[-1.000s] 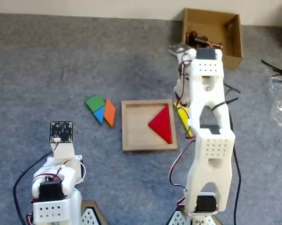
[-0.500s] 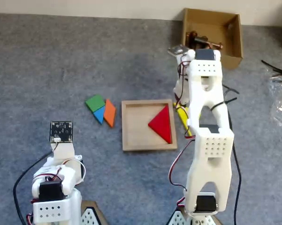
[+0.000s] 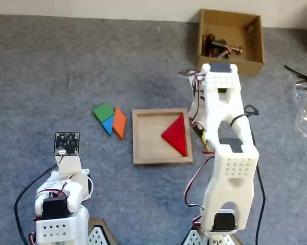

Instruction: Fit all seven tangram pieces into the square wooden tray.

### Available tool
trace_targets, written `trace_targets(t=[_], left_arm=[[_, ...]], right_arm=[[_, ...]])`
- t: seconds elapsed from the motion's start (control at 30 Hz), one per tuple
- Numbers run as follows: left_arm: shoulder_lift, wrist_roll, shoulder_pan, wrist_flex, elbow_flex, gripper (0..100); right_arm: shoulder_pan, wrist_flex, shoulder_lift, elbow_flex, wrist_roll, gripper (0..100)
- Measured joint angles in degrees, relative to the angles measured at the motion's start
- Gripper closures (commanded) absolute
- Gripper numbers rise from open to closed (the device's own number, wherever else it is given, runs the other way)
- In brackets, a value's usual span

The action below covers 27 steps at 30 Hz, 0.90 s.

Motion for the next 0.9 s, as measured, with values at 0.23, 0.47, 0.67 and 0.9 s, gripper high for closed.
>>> trace_targets(t=[0.23,0.47,0.67,0.9], left_arm=[[0.00,0.00,0.00,0.00,0.00,100],[0.00,0.00,0.00,0.00,0.00,100],[0.00,0.00,0.00,0.00,0.00,100],[0.00,0.00,0.00,0.00,0.00,100]], right_arm=[[0.00,-3.34,0.00,0.00,3.78,61.6],[-0.09,-8.00,0.00,2.99,3.87,61.6],[-0.09,-11.96,0.70,3.96,3.87,61.6],[-0.09,-12.40,1.23,3.96,3.87,61.6]])
